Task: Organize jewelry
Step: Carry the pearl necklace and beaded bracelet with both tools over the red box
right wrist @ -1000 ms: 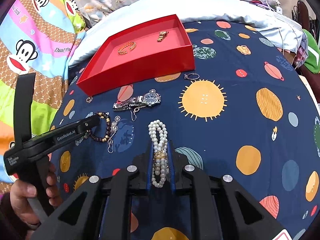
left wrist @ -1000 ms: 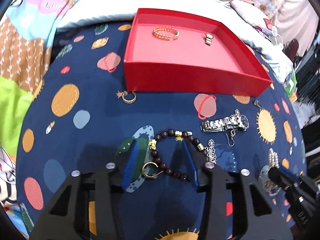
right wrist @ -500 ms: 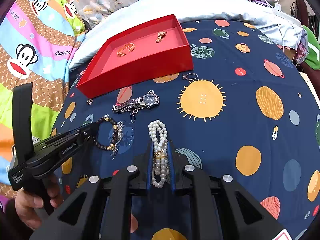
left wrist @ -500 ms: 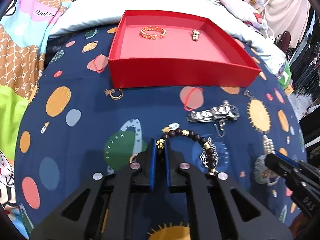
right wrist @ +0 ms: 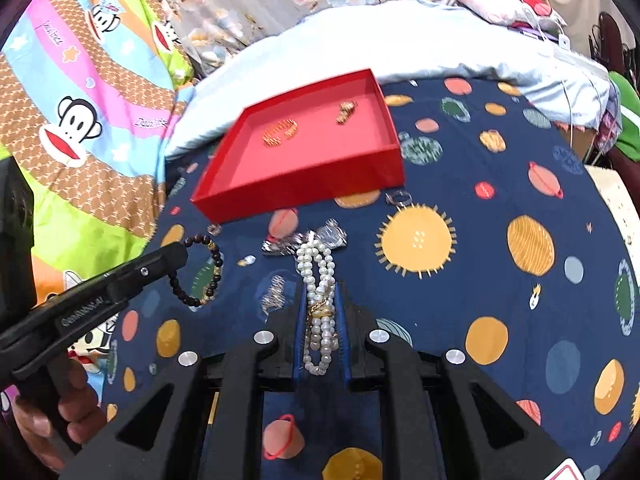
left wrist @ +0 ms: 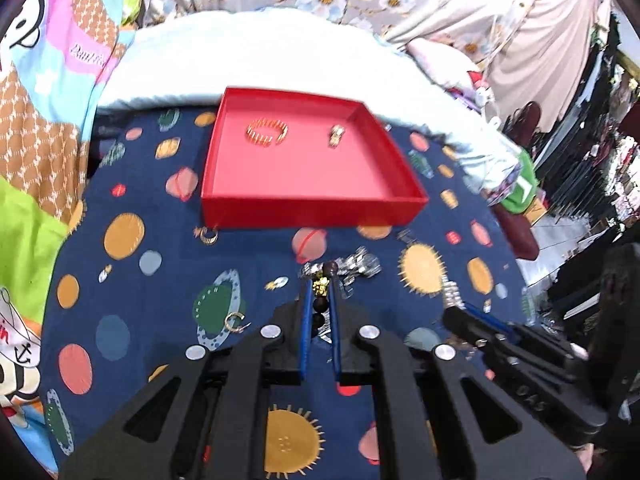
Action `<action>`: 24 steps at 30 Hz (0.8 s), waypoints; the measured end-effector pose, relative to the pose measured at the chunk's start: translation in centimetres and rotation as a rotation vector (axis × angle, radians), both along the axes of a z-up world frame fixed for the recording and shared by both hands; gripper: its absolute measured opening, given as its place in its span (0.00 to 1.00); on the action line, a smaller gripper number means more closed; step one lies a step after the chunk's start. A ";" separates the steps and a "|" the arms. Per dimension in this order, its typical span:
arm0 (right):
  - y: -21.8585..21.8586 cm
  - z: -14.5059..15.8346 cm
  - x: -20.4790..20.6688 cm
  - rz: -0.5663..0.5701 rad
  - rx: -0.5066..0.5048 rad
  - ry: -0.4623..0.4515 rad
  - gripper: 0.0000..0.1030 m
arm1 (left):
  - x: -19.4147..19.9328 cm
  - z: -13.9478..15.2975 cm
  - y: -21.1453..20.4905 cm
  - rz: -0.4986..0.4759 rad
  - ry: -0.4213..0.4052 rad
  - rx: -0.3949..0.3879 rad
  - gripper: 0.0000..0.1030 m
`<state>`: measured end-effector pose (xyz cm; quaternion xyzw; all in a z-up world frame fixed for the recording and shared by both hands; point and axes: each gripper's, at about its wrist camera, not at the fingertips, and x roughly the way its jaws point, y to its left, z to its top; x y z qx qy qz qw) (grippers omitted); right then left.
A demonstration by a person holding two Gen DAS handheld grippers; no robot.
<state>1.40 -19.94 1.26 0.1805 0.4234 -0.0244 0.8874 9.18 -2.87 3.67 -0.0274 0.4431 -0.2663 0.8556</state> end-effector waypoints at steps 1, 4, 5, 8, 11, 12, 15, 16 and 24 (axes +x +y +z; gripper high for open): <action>0.1 0.5 0.0 0.007 -0.002 -0.012 0.12 | 0.0 0.5 0.0 0.000 -0.009 -0.002 0.07; 0.0 2.6 0.8 0.036 -0.020 -0.053 0.12 | 0.6 2.7 -0.1 -0.008 -0.038 -0.024 0.07; -0.1 3.1 1.3 0.044 -0.020 -0.063 0.12 | 1.1 3.7 -0.1 -0.012 -0.048 -0.039 0.07; -0.9 4.9 3.5 0.072 -0.019 -0.098 0.12 | 2.9 5.9 -0.4 -0.008 -0.099 -0.052 0.07; -1.7 6.4 6.7 0.087 -0.043 -0.127 0.12 | 5.4 7.4 -1.2 0.008 -0.156 -0.031 0.07; -2.0 6.8 8.4 0.090 -0.053 -0.132 0.12 | 6.6 7.8 -1.5 0.015 -0.170 -0.024 0.07; -2.9 7.0 12.6 0.096 -0.068 -0.139 0.12 | 10.5 7.7 -2.8 0.035 -0.184 -0.013 0.07; -3.2 6.8 13.9 0.093 -0.073 -0.134 0.12 | 11.8 7.4 -3.3 0.033 -0.187 -0.005 0.07; -5.2 1.3 22.3 0.064 -0.094 -0.029 0.12 | 18.9 1.6 -5.7 0.068 -0.114 0.059 0.07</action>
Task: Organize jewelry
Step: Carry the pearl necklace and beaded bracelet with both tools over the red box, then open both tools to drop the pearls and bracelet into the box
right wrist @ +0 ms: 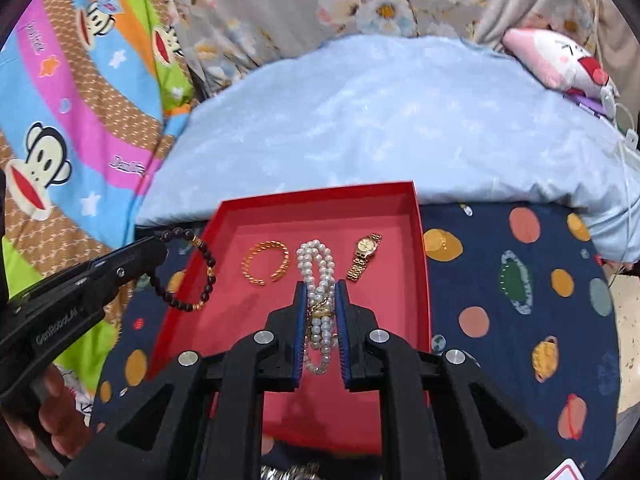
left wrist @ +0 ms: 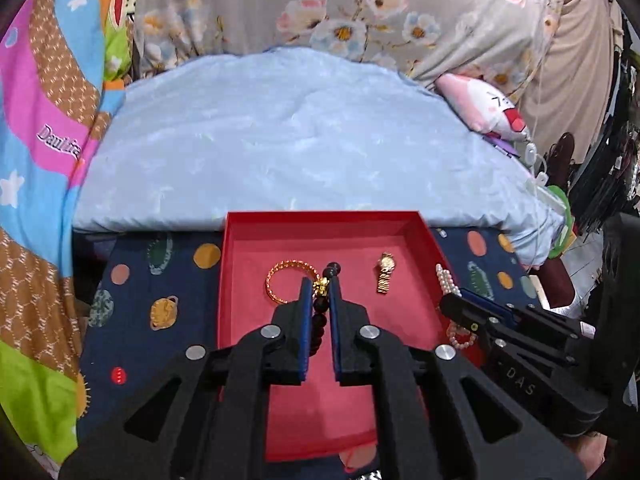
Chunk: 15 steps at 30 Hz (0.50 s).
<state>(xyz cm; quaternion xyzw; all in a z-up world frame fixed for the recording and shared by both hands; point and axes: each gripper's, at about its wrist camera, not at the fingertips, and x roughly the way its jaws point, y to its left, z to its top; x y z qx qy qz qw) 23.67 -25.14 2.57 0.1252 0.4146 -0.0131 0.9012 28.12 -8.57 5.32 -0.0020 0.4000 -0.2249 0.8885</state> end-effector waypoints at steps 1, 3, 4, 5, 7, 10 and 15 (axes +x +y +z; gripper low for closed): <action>-0.1 -0.7 0.4 0.000 0.001 0.012 0.12 | 0.4 -0.8 -0.2 0.001 0.010 0.006 0.07; -0.3 -1.9 1.1 -0.005 0.000 0.032 0.12 | 0.8 -1.9 -0.5 0.000 0.027 0.013 0.07; -0.3 -2.4 1.3 -0.004 0.002 0.038 0.12 | 0.9 -2.5 -0.6 -0.003 0.037 0.012 0.07; -0.4 -2.8 1.5 -0.004 0.005 0.043 0.13 | 1.0 -2.8 -0.7 -0.006 0.042 0.011 0.07; -0.3 -3.3 1.7 0.001 0.005 0.043 0.14 | 1.1 -3.7 -0.9 -0.017 0.057 0.016 0.09; -0.1 -2.6 1.2 -0.032 -0.040 0.000 0.36 | 0.9 -4.4 -0.9 0.008 0.061 0.029 0.34; -0.1 0.6 -2.7 -0.067 -0.088 -0.084 0.55 | -1.4 -2.5 1.5 0.096 -0.023 0.029 0.69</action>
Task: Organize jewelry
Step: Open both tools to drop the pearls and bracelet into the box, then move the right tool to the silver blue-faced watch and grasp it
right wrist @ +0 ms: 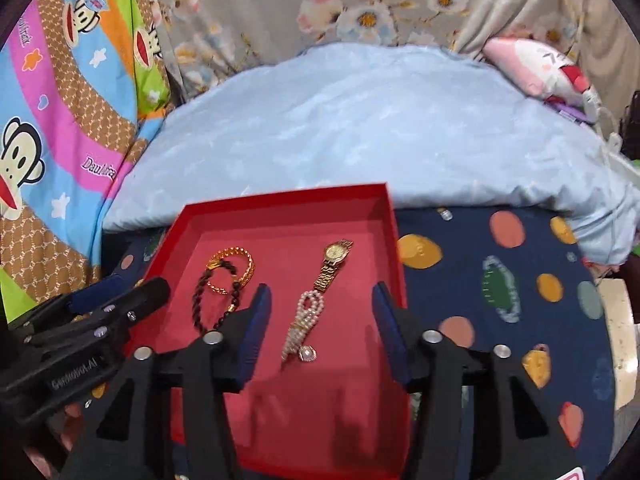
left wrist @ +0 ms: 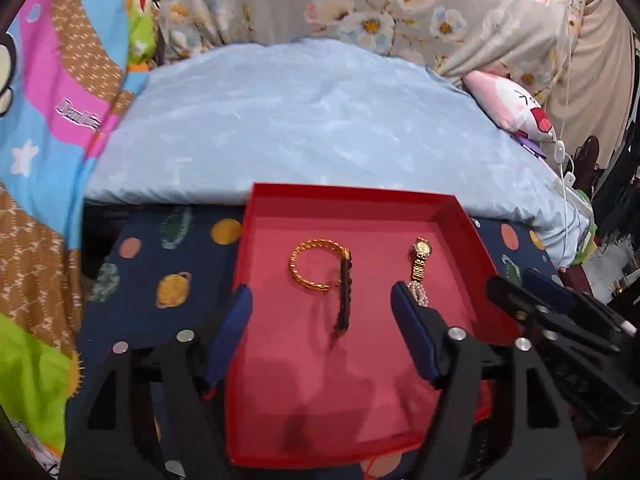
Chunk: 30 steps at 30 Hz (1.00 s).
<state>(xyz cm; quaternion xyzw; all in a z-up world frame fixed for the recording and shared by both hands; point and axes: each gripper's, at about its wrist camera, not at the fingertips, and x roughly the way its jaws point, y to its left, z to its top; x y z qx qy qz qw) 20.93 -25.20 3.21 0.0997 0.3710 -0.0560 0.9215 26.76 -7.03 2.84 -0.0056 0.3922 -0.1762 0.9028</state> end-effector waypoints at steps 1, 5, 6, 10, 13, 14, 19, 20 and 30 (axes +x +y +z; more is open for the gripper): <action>0.0 0.7 -1.5 -0.001 -0.002 -0.007 0.56 | -0.7 0.5 0.6 0.013 -0.010 0.009 0.70; 0.6 1.4 -6.9 -0.008 0.006 0.000 0.57 | -3.7 1.5 3.1 0.057 -0.024 0.046 0.71; 0.8 1.2 -7.9 -0.009 0.013 0.008 0.57 | -4.8 1.5 3.7 0.063 -0.023 0.054 0.71; 1.8 -0.1 -12.8 -0.009 0.055 0.050 0.57 | -8.6 0.7 5.8 0.071 0.028 0.045 0.71; 2.9 -1.1 -15.7 -0.007 0.069 0.077 0.57 | -11.5 -0.2 7.2 0.075 0.062 0.041 0.71; 3.2 -1.5 -16.4 -0.005 0.073 0.085 0.57 | -12.5 -0.5 7.6 0.073 0.067 0.049 0.71; 4.8 -3.7 -18.6 0.030 0.097 0.132 0.57 | -15.6 -2.1 8.5 0.078 0.108 0.059 0.71; 5.0 -4.0 -18.7 0.033 0.096 0.139 0.57 | -16.1 -2.6 8.6 0.075 0.124 0.058 0.71; 6.1 -5.7 -17.5 0.073 0.087 0.168 0.55 | -17.5 -5.7 9.0 0.054 0.180 0.109 0.71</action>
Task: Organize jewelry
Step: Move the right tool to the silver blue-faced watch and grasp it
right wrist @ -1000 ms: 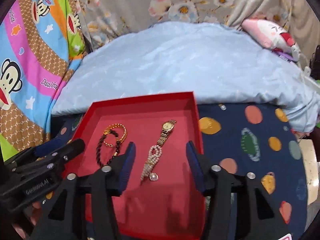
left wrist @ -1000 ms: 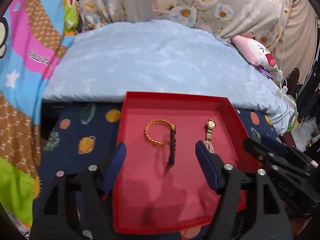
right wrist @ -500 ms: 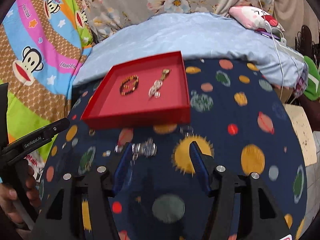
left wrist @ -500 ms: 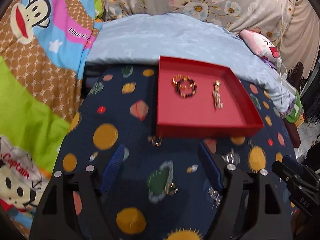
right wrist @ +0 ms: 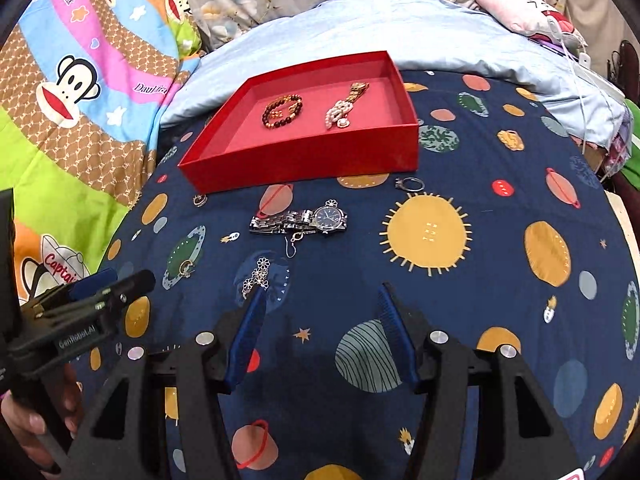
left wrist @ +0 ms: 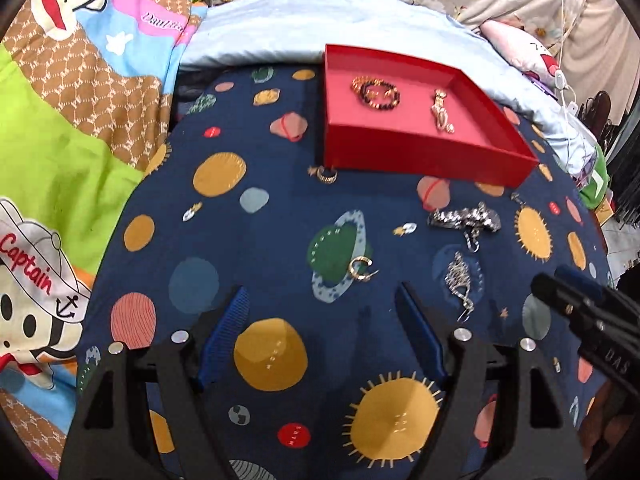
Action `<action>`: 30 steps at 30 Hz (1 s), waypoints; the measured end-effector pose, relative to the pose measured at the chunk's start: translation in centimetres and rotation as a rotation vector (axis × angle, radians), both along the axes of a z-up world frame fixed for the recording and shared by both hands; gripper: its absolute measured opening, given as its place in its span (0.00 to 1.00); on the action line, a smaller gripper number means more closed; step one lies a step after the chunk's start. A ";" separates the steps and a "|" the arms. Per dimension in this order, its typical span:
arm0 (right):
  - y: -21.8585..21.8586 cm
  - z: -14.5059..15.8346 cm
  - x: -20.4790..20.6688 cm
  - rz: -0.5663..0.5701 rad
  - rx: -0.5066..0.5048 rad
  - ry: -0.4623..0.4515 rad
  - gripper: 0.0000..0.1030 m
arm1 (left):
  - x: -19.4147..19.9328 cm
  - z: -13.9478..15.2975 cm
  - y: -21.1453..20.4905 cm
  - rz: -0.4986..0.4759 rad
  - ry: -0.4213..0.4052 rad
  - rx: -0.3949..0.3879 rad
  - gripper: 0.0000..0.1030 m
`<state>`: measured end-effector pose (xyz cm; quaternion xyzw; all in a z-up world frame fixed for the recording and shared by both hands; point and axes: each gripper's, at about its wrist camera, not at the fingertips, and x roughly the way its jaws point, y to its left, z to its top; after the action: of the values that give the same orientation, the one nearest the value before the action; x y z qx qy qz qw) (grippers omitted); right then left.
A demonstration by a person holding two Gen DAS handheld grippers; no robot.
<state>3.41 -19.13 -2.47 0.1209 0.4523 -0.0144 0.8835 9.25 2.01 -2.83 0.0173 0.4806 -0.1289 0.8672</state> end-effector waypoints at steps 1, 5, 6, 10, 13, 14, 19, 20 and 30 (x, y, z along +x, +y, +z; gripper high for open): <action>-0.1 -0.2 0.5 0.010 0.000 0.003 0.55 | 0.1 -0.3 0.1 0.004 0.008 0.001 0.71; -0.4 -0.5 2.6 0.036 0.001 0.005 0.55 | 0.5 -0.9 0.2 0.010 0.021 0.005 0.71; -0.5 -0.6 3.2 0.042 0.001 0.004 0.55 | 0.6 -1.0 0.2 0.010 0.023 0.006 0.71; -0.1 -0.8 6.1 0.089 -0.022 0.010 0.55 | 1.0 -1.5 0.0 0.011 0.033 0.008 0.71; 0.5 -0.9 8.0 0.132 -0.027 0.006 0.55 | 1.3 -1.7 0.0 0.013 0.038 0.008 0.71; 0.6 -1.0 8.5 0.142 -0.025 0.005 0.55 | 1.5 -1.7 0.0 0.015 0.040 0.007 0.71; 0.8 -2.4 10.0 0.168 0.003 0.043 0.55 | 1.7 -1.8 0.0 0.018 0.042 0.005 0.71; 0.9 -2.6 9.9 0.167 -0.002 0.051 0.52 | 1.8 -1.7 0.1 0.016 0.041 0.003 0.71; 0.2 -3.0 4.4 0.134 0.067 0.090 0.35 | 2.0 -1.9 -0.1 0.011 0.043 -0.002 0.71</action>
<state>7.80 -18.95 -5.52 0.1189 0.4989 0.0546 0.8567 11.23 1.91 -4.77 0.0110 0.4991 -0.1247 0.8575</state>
